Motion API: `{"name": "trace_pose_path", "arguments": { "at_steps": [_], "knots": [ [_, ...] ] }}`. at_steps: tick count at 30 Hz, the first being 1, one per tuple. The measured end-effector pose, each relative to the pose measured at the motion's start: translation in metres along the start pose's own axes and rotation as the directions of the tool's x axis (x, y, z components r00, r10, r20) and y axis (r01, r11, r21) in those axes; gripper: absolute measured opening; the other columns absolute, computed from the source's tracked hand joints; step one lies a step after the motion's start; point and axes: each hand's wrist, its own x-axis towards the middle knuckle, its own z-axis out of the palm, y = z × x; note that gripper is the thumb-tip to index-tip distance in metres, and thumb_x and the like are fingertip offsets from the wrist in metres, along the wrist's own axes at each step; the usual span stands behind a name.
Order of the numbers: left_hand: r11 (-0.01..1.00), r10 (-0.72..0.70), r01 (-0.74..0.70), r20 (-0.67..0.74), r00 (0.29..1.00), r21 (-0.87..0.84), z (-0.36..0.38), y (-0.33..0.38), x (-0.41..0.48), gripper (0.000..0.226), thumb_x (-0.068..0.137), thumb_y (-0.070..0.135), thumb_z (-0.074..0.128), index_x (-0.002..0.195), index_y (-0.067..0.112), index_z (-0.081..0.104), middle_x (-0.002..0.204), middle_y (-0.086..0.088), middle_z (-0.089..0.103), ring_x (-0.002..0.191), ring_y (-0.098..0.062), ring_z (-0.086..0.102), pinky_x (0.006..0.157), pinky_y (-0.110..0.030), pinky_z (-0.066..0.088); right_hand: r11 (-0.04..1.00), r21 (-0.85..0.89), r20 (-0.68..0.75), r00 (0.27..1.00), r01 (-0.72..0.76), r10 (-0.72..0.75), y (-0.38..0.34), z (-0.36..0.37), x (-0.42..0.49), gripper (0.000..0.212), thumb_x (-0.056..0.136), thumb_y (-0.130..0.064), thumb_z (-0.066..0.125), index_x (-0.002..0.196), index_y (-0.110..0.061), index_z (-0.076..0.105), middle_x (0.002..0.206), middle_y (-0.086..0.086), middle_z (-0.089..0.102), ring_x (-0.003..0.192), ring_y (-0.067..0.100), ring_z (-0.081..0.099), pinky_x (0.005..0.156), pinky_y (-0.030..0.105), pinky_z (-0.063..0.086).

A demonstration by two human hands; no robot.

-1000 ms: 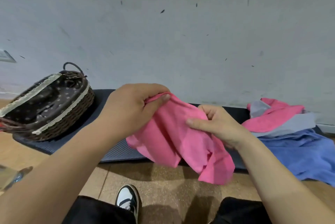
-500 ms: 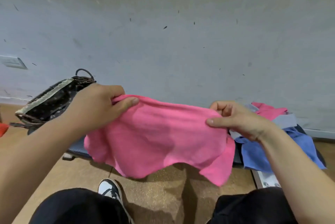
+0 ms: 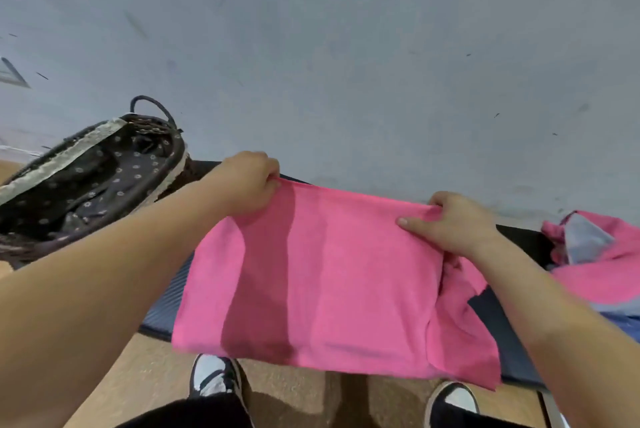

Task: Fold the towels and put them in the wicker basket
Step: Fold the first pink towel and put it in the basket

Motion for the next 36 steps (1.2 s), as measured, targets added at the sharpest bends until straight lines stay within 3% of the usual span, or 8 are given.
{"name": "trace_pose_path", "arguments": {
  "at_steps": [3, 6, 9, 13, 19, 28, 32, 36],
  "knots": [
    [0.996, -0.063, 0.067, -0.066, 0.996, 0.059, 0.031, 0.0, 0.024, 0.034, 0.098, 0.032, 0.059, 0.129, 0.018, 0.062, 0.135, -0.01, 0.057, 0.126, -0.035, 0.051, 0.101, -0.045, 0.041, 0.979, -0.204, -0.067, 0.998, -0.033, 0.019, 0.006, 0.025, 0.019, 0.076, 0.08, -0.079, 0.062, 0.137, -0.03, 0.051, 0.134, 0.007, 0.05, 0.126, 0.032, 0.05, 0.108, 0.051, 0.037],
    [0.992, -0.101, 0.113, -0.179, 0.979, 0.062, 0.045, 0.018, 0.009, 0.049, 0.096, 0.032, 0.051, 0.142, 0.015, 0.055, 0.157, -0.015, 0.042, 0.143, -0.038, 0.036, 0.112, -0.051, 0.032, 0.954, -0.286, -0.077, 0.991, 0.088, -0.114, 0.001, 0.033, 0.006, 0.074, 0.09, -0.063, 0.059, 0.151, -0.027, 0.037, 0.151, 0.01, 0.032, 0.141, 0.034, 0.033, 0.118, 0.054, 0.028],
    [0.974, -0.218, 0.218, -0.013, 0.976, 0.062, 0.049, 0.046, -0.032, 0.06, 0.096, 0.045, 0.043, 0.151, 0.018, 0.046, 0.163, -0.016, 0.03, 0.15, -0.04, 0.026, 0.119, -0.049, 0.025, 0.958, -0.181, 0.081, 0.974, 0.223, -0.211, -0.021, 0.033, -0.026, 0.075, 0.097, -0.057, 0.053, 0.16, -0.029, 0.026, 0.167, 0.011, 0.015, 0.155, 0.032, 0.015, 0.125, 0.05, 0.018],
    [0.924, -0.349, 0.381, 0.327, 0.878, -0.037, 0.068, 0.069, -0.09, 0.086, 0.096, 0.07, 0.038, 0.164, 0.032, 0.001, 0.172, -0.014, -0.013, 0.155, -0.048, -0.011, 0.125, -0.062, 0.0, 0.973, -0.046, 0.378, 0.906, 0.226, -0.193, -0.053, 0.049, -0.075, 0.082, 0.095, -0.074, 0.04, 0.163, -0.046, 0.002, 0.174, 0.003, -0.013, 0.159, 0.034, -0.011, 0.127, 0.057, 0.001],
    [0.903, -0.401, 0.426, 0.245, 0.883, -0.058, 0.108, 0.051, -0.108, 0.086, 0.09, 0.084, 0.014, 0.16, 0.044, -0.016, 0.168, -0.008, -0.029, 0.152, -0.043, -0.028, 0.12, -0.067, -0.014, 0.976, -0.159, 0.353, 0.932, 0.149, -0.084, -0.047, 0.1, -0.088, 0.082, 0.088, -0.088, 0.006, 0.154, -0.052, -0.027, 0.159, 0.0, -0.047, 0.148, 0.04, -0.04, 0.119, 0.071, -0.014],
    [0.935, -0.353, 0.354, 0.05, 0.934, -0.005, 0.114, -0.002, -0.083, 0.084, 0.089, 0.084, 0.008, 0.161, 0.044, -0.007, 0.173, -0.004, -0.015, 0.157, -0.038, -0.018, 0.122, -0.066, -0.01, 0.968, -0.187, 0.232, 0.965, 0.167, -0.122, -0.08, 0.123, -0.052, 0.089, 0.083, -0.091, 0.003, 0.158, -0.049, -0.018, 0.167, 0.002, -0.035, 0.151, 0.036, -0.035, 0.117, 0.069, -0.019],
    [0.946, -0.323, 0.324, 0.031, 0.946, -0.004, 0.113, -0.012, -0.092, 0.082, 0.09, 0.082, 0.005, 0.162, 0.044, -0.003, 0.173, -0.003, -0.011, 0.158, -0.036, -0.013, 0.124, -0.064, -0.006, 0.971, -0.025, 0.336, 0.917, 0.238, -0.216, -0.081, 0.107, -0.053, 0.083, 0.091, -0.085, 0.023, 0.161, -0.051, -0.007, 0.168, -0.004, -0.031, 0.153, 0.029, -0.033, 0.12, 0.062, -0.021],
    [0.942, -0.329, 0.332, -0.056, 0.943, 0.056, 0.108, -0.029, -0.113, 0.08, 0.096, 0.071, 0.006, 0.164, 0.03, 0.018, 0.173, -0.014, 0.004, 0.158, -0.039, 0.0, 0.124, -0.065, 0.002, 0.929, 0.062, 0.242, 0.897, 0.366, -0.369, -0.062, 0.078, -0.066, 0.072, 0.098, -0.065, 0.044, 0.162, -0.043, 0.02, 0.174, -0.002, -0.011, 0.16, 0.026, -0.012, 0.127, 0.052, -0.007]
  ]
}}
